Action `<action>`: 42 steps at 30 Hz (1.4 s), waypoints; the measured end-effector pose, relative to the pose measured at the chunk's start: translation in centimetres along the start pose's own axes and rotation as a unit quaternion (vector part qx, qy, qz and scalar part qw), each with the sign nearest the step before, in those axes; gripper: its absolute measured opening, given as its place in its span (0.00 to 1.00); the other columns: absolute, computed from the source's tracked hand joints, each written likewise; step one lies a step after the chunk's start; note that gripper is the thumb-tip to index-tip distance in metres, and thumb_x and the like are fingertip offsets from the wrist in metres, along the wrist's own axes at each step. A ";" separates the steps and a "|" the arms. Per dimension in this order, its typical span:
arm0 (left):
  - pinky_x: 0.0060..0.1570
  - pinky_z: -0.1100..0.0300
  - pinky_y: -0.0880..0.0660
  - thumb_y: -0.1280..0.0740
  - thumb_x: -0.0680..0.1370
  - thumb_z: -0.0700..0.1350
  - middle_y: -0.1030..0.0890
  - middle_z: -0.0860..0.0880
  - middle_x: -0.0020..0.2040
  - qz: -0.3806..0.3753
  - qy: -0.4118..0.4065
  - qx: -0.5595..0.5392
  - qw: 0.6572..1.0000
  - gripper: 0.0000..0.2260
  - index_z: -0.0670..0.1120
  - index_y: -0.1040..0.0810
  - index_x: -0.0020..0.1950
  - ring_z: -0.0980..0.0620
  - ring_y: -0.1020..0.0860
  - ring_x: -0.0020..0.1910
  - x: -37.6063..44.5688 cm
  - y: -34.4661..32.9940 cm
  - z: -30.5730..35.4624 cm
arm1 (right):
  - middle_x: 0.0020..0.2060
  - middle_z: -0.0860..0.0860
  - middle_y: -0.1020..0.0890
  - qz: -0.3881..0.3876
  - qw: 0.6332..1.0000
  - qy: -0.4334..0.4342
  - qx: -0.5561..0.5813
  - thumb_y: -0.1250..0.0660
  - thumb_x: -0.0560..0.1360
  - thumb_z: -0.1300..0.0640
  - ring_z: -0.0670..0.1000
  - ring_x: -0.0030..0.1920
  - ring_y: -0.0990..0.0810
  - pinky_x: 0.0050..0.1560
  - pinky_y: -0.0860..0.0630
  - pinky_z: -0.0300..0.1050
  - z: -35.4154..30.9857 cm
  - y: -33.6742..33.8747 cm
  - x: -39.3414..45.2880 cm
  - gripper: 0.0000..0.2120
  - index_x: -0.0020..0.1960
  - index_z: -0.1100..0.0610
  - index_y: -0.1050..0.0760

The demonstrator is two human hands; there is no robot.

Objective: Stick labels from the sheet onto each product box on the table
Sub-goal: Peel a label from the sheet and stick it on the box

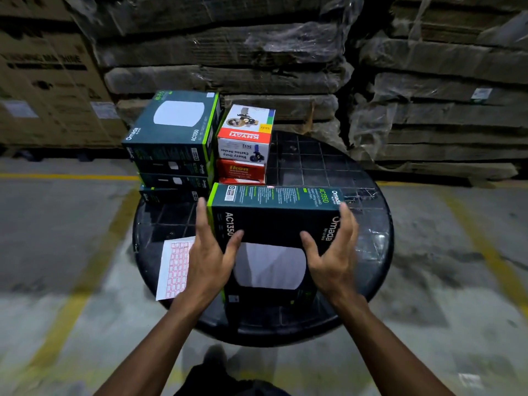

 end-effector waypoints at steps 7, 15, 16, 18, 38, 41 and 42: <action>0.67 0.43 0.31 0.39 0.70 0.72 0.36 0.45 0.76 -0.103 0.145 -0.033 0.983 0.44 0.58 0.57 0.78 0.45 0.30 0.69 -2.2 -3.6 -6.8 | 0.70 0.43 0.33 -0.035 0.977 -0.191 0.091 0.26 0.72 0.53 0.36 0.67 0.36 0.64 0.41 0.23 4.4 -2.7 -4.0 0.42 0.78 0.53 0.46; 0.72 0.43 0.37 0.34 0.76 0.59 0.40 0.46 0.77 -0.167 0.162 -0.016 0.972 0.40 0.57 0.57 0.78 0.46 0.37 0.74 -1.0 -6.1 -9.8 | 0.71 0.55 0.31 -0.107 0.942 -0.319 0.007 0.26 0.73 0.50 0.55 0.70 0.32 0.70 0.33 0.56 8.1 -6.8 -5.5 0.40 0.77 0.55 0.46; 0.72 0.47 0.38 0.33 0.77 0.54 0.39 0.46 0.76 -0.170 0.159 -0.006 0.972 0.39 0.52 0.56 0.79 0.46 0.38 0.74 -0.4 -6.5 -9.8 | 0.72 0.56 0.33 -0.104 0.939 -0.329 0.000 0.27 0.73 0.50 0.56 0.72 0.34 0.71 0.34 0.57 8.3 -7.1 -5.3 0.41 0.77 0.56 0.47; 0.69 0.56 0.41 0.33 0.79 0.51 0.40 0.45 0.77 -0.184 0.153 0.010 0.971 0.39 0.48 0.57 0.79 0.47 0.38 0.74 0.8 -7.1 -9.8 | 0.75 0.57 0.36 -0.092 0.935 -0.341 -0.013 0.28 0.74 0.49 0.57 0.74 0.37 0.72 0.36 0.57 8.5 -7.1 -5.1 0.42 0.78 0.58 0.49; 0.64 0.45 0.34 0.42 0.81 0.57 0.33 0.34 0.71 -0.322 0.165 0.161 0.918 0.37 0.52 0.65 0.79 0.34 0.30 0.66 11.5 -29.8 -4.9 | 0.68 0.62 0.32 -0.142 0.886 -0.387 -0.214 0.41 0.78 0.40 0.63 0.65 0.30 0.65 0.34 0.55 24.3 -0.8 9.5 0.35 0.79 0.44 0.54; 0.64 0.45 0.33 0.43 0.82 0.57 0.30 0.33 0.67 -0.309 0.175 0.174 0.918 0.35 0.55 0.63 0.79 0.33 0.29 0.64 13.2 -33.1 -3.9 | 0.67 0.62 0.31 -0.160 0.884 -0.375 -0.228 0.42 0.78 0.39 0.62 0.66 0.30 0.66 0.35 0.54 27.1 0.2 13.1 0.34 0.79 0.43 0.53; 0.63 0.45 0.32 0.43 0.82 0.57 0.30 0.33 0.66 -0.305 0.179 0.176 0.919 0.34 0.55 0.63 0.79 0.33 0.29 0.64 13.7 -34.0 -3.6 | 0.67 0.62 0.31 -0.166 0.884 -0.370 -0.232 0.42 0.79 0.39 0.62 0.67 0.31 0.67 0.36 0.55 27.8 0.4 14.3 0.34 0.79 0.43 0.52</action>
Point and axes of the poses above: each hand's wrist, its own x-axis towards the middle knuckle, its own y-axis out of the back of the hand, z = x × y, the point moved 5 cm from there along x, towards the middle knuckle
